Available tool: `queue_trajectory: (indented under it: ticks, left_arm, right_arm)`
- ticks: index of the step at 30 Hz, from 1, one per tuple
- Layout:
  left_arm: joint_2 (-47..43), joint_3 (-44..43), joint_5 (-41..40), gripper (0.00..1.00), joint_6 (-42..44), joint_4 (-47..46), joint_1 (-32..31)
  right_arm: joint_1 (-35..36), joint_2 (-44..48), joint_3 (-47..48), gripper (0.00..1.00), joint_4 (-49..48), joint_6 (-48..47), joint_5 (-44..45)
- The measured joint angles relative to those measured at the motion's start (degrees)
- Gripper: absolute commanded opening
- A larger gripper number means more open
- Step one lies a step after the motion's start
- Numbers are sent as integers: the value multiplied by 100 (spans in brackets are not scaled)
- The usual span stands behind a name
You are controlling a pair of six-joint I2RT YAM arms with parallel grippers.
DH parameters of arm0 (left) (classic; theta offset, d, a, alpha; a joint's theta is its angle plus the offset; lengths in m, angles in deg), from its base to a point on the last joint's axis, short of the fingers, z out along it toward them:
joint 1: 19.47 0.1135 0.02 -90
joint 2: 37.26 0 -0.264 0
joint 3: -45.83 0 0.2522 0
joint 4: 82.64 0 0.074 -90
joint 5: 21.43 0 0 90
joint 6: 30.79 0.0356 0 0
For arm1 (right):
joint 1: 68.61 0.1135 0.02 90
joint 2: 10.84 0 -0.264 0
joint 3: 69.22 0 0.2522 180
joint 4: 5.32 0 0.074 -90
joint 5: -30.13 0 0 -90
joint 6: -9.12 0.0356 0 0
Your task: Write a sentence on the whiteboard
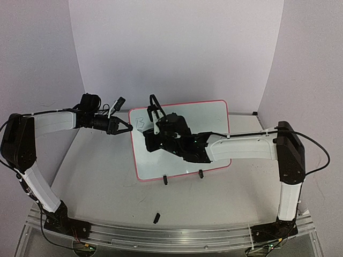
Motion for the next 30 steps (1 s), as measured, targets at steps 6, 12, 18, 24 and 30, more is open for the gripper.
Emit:
queue_trajectory:
  ticks: [6,12,18,24,30]
  left_arm:
    - [0,-12,12,0,4,24,-2]
    - [-6,-28,12,0,9,47,-25]
    - [-13,-28,11,0,13,64,-28]
    - [-57,-28,-3,0,24,93,-51]
    - [-99,-28,-38,0,51,140,-82]
  right_arm:
    - [-12,41,-32,0,-2,-28,-148]
    - [-37,425,-339,0,1,-70,-574]
    - [-42,1108,-487,0,27,-68,-737]
    - [-163,1513,-674,0,22,-18,-1143]
    - [-568,1519,-975,0,66,102,-1775]
